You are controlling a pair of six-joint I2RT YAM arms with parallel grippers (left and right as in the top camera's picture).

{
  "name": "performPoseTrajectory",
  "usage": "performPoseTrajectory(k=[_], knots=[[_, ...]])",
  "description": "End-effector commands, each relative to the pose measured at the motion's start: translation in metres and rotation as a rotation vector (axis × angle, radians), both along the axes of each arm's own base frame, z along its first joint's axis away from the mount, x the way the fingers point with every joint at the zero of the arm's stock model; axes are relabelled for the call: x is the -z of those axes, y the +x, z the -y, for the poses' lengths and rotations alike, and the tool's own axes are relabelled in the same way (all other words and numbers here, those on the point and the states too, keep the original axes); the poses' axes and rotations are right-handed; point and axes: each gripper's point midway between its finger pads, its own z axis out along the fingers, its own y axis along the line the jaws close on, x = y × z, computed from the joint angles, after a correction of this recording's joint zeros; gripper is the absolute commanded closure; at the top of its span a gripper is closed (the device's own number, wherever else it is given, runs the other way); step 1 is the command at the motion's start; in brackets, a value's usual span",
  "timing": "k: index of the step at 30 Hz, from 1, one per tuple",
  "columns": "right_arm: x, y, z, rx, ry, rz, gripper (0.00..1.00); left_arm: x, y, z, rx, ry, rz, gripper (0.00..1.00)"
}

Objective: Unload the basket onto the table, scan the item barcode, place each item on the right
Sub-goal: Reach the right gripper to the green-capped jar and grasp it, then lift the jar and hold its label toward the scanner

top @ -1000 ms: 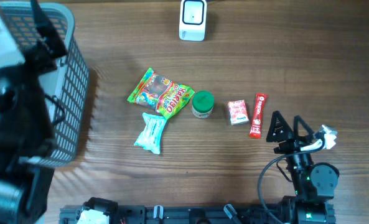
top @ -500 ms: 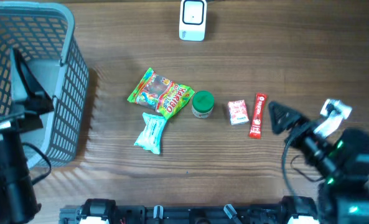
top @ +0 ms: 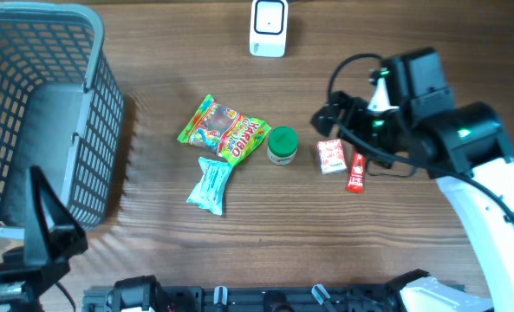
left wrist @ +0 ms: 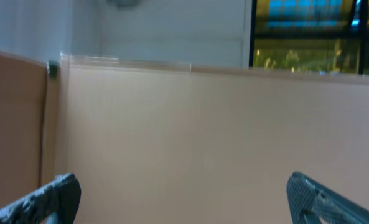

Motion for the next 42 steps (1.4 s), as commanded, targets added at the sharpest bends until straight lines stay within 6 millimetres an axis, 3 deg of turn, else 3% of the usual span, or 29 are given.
performPoseTrajectory(k=[1, 3, 6, 8, 11, 14, 18, 22, 25, 29, 35, 42], knots=[[-0.003, 0.017, -0.017, 0.058, 0.018, 0.02, 0.0, 0.025, 0.014, 0.004, 0.085, -0.131, -0.097, 0.0], [0.003, 0.027, -0.026, 0.026, 0.004, 0.04, 0.0, 0.021, 0.015, 0.008, 0.112, -0.114, -0.081, 0.0], [0.028, 0.03, -0.047, -0.016, -0.03, -0.014, 0.01, -0.014, 0.0, 0.005, 0.072, -0.039, 0.066, 0.0], [0.042, 0.031, -0.052, 0.007, -0.07, -0.046, 0.0, -0.024, -0.006, 0.0, 0.032, -0.02, 0.111, 0.0], [0.073, 0.028, -0.048, 0.131, -0.154, -0.154, 0.01, -0.004, 0.001, -0.004, 0.008, -0.04, 0.013, 0.0], [0.097, 0.033, -0.045, 0.202, -0.206, -0.226, 0.01, -0.005, 0.0, -0.002, 0.026, -0.042, 0.02, 0.0], [0.108, 0.04, -0.052, 0.266, -0.224, -0.308, 0.0, -0.005, -0.011, 0.005, 0.078, -0.034, 0.037, 0.0], [0.12, 0.038, -0.056, 0.337, -0.255, -0.427, 0.0, -0.006, -0.035, 0.007, 0.101, 0.008, 0.081, 0.0], [0.132, 0.038, -0.068, 0.353, -0.221, -0.5, 0.01, -0.006, -0.047, 0.004, 0.09, 0.041, 0.099, 0.0], [0.153, 0.042, -0.075, 0.361, -0.218, -0.55, 0.01, -0.006, -0.041, -0.001, 0.064, 0.066, 0.087, 0.0], [0.177, 0.047, -0.07, 0.335, -0.291, -0.55, 0.01, -0.008, -0.043, -0.008, 0.025, 0.055, 0.096, 0.0], [0.219, 0.055, -0.075, 0.281, -0.335, -0.567, 0.01, -0.008, -0.045, -0.008, 0.024, 0.054, 0.102, 0.0]])
